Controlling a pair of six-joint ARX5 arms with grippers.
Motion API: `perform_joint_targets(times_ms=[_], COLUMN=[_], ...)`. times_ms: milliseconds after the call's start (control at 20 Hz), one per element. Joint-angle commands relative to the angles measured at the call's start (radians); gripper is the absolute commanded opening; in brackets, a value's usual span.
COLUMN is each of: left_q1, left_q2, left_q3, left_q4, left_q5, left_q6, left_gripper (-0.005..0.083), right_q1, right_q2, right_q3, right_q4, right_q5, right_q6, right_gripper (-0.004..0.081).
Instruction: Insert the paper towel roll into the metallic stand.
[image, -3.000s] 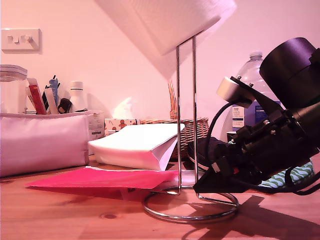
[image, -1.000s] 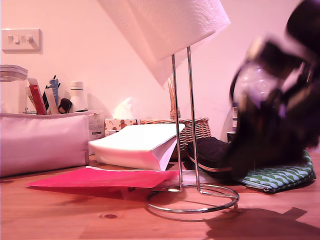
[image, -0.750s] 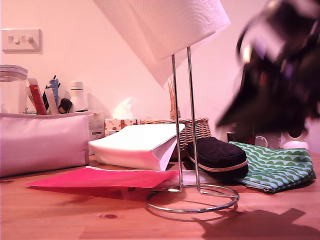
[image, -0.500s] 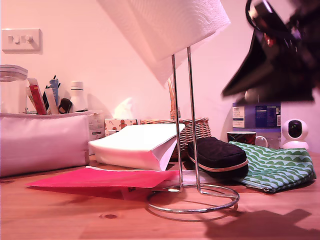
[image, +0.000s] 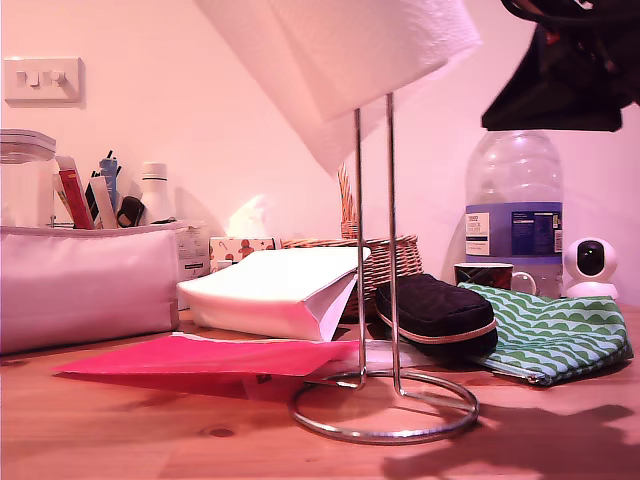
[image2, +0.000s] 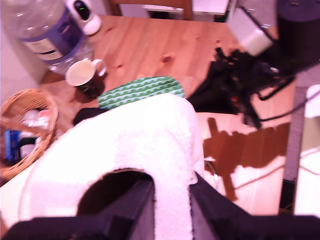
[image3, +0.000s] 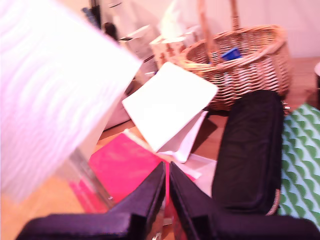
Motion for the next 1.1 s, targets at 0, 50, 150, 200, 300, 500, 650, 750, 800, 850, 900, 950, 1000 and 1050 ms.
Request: perform_joint_targets(times_ms=[0,50,150,200,300,500,650,750,800,850,900,950,1000,1050], left_q1=[-0.003,-0.005,-0.005,-0.005,-0.009,-0.026,-0.027,-0.027,-0.027,-0.027,-0.027,-0.027,-0.027,-0.027], left_q2=[0.056,0.056,0.061,0.068,0.084,0.116,0.129,0.135,0.14,0.142,0.148,0.152,0.158,0.169], left_q3=[-0.035,-0.035,-0.035,-0.035,-0.035,-0.035,-0.035,-0.035,-0.035,-0.035,-0.035,-0.035,-0.035,-0.036], left_q4=[-0.01,-0.01,-0.01,-0.01,-0.01,-0.01,-0.011,-0.011,-0.011,-0.011,-0.011,-0.011,-0.011,-0.011], left_q5=[-0.006,-0.006,-0.01,-0.009,-0.01,-0.009,-0.008,-0.002,0.004,0.016,0.03,0.039,0.043,0.045], left_q6=[0.0,0.0,0.0,-0.005,-0.023,-0.026,-0.026,-0.027,-0.027,-0.028,-0.028,-0.031,-0.034,-0.036], left_gripper=[-0.0024,-0.0024,-0.0024,-0.0024,-0.0024,-0.0024,-0.0024,-0.0024,-0.0024,-0.0024,-0.0024,-0.0024,-0.0024,-0.0024], right_q1=[-0.002,-0.002,-0.008,-0.009,-0.009,-0.024,-0.029,-0.029,-0.029,-0.029,-0.029,-0.029,-0.029,-0.029], right_q2=[0.006,0.006,0.006,0.006,0.006,0.006,0.006,0.006,0.006,0.006,0.006,0.006,0.006,0.005], right_q3=[0.008,0.008,0.008,0.008,0.008,0.008,0.008,0.008,0.008,0.008,0.008,0.008,0.008,0.008], right_q4=[0.023,0.024,0.016,0.009,-0.002,-0.028,-0.04,-0.047,-0.051,-0.058,-0.065,-0.072,-0.082,-0.093], right_q5=[-0.001,-0.001,-0.003,-0.005,-0.007,0.001,-0.001,0.0,0.0,0.0,0.0,0.0,0.0,0.0], right_q6=[0.008,0.008,0.007,0.006,-0.003,-0.005,-0.008,-0.012,-0.012,-0.025,-0.038,-0.045,-0.056,-0.057], right_gripper=[-0.0011,-0.0011,-0.0011,-0.0011,-0.0011,-0.0011,-0.0011,-0.0011,-0.0011,-0.0011,-0.0011,-0.0011,-0.0011,-0.0011])
